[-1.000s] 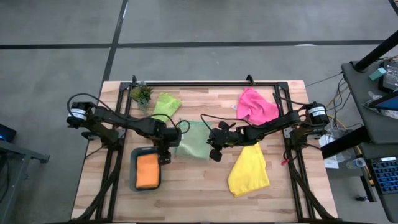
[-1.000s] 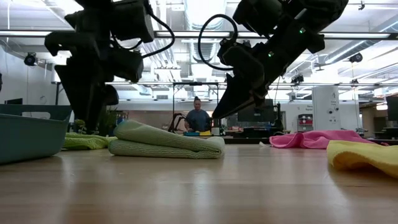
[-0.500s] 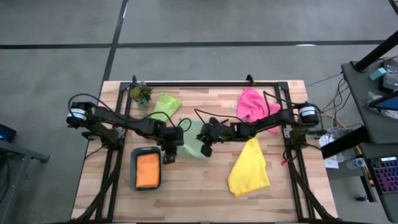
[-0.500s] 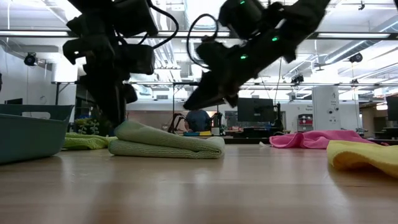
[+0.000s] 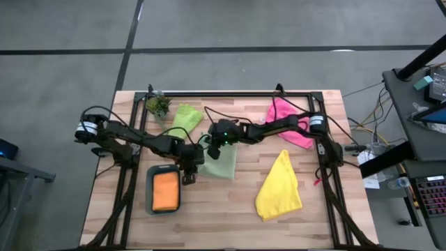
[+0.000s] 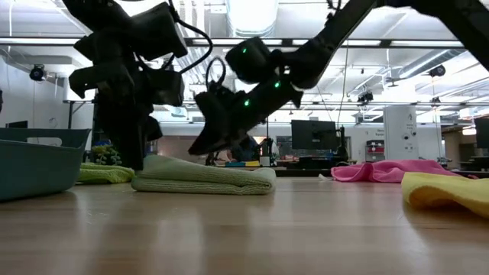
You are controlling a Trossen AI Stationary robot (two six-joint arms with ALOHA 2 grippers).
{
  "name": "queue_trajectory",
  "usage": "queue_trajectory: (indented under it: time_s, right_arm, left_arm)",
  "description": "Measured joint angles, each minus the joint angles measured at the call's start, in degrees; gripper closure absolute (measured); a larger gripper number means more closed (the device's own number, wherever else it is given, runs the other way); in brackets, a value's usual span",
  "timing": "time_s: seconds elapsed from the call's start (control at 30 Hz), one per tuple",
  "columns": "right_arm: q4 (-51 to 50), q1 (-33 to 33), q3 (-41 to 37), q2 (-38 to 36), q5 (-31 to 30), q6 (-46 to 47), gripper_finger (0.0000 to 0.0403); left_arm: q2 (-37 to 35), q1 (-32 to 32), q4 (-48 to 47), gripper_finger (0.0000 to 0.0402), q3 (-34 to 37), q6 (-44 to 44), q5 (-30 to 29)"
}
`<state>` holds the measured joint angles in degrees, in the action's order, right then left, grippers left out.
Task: Fold microfiber towels
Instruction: Fold the light green microfiber cloth
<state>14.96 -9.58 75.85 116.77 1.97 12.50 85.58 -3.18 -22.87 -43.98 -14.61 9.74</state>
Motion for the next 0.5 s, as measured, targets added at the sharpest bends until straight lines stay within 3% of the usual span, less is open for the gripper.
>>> queue_trajectory:
  time_s: [0.5]
  right_arm:
    - [0.0,-4.5,1.7,5.2,2.7,5.0,0.0365]
  left_arm:
    - [0.0,0.0,3.3,0.04,2.4,-1.6,1.9]
